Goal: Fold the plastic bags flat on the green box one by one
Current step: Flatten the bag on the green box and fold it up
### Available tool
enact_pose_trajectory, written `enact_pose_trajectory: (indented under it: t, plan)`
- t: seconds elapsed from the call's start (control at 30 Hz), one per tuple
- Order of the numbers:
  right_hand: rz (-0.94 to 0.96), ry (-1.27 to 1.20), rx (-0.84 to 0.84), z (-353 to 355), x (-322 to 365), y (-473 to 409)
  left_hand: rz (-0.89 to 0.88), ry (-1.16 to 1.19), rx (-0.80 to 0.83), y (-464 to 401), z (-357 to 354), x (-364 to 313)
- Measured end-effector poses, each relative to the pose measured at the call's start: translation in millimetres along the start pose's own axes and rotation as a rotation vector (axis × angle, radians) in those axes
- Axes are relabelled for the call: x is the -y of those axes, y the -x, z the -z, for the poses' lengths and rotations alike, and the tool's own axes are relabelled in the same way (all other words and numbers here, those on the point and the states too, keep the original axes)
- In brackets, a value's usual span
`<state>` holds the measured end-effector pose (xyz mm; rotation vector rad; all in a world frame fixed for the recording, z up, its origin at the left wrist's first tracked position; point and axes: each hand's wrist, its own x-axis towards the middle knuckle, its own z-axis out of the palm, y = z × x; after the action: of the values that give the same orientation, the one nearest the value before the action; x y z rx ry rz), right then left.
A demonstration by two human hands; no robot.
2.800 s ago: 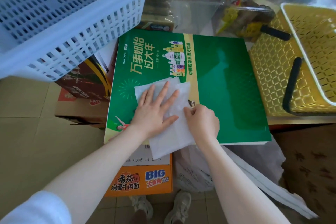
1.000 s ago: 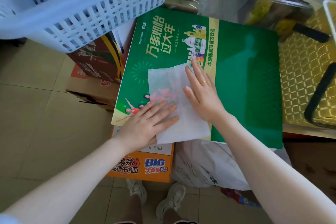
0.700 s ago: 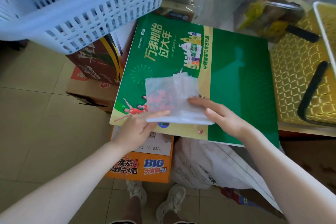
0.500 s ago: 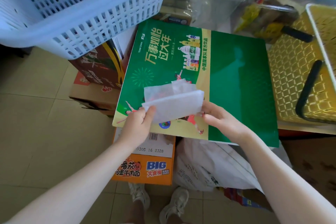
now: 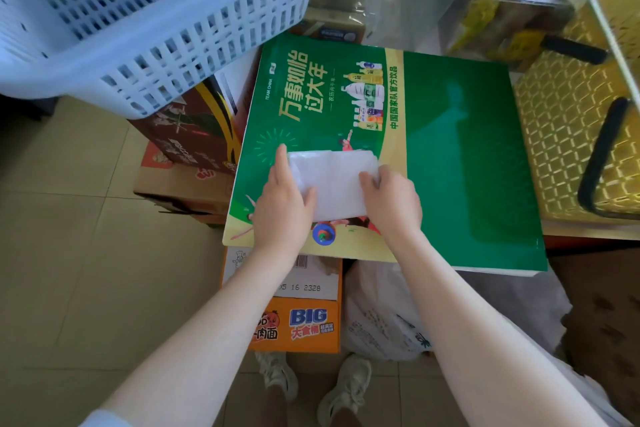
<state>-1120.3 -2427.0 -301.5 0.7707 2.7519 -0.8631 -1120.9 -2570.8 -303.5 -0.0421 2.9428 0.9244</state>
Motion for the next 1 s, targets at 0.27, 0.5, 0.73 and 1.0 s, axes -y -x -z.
enact_pose_trajectory:
  t: [0.27,0.5,0.73,1.0]
  plan:
    - [0.163,0.42,-0.099,-10,10,-4,-0.637,-0.49,0.269,-20,-1,32]
    - [0.168,0.506,-0.3,-10,-5,-7,-0.65,-0.531,0.367,-28,7,49]
    - [0.756,0.381,-0.092,-22,16,13,-0.673,-0.469,0.404,-37,12,48]
    - [0.693,0.542,0.017,-35,-8,-3,-0.705,-0.49,0.411,-39,7,53]
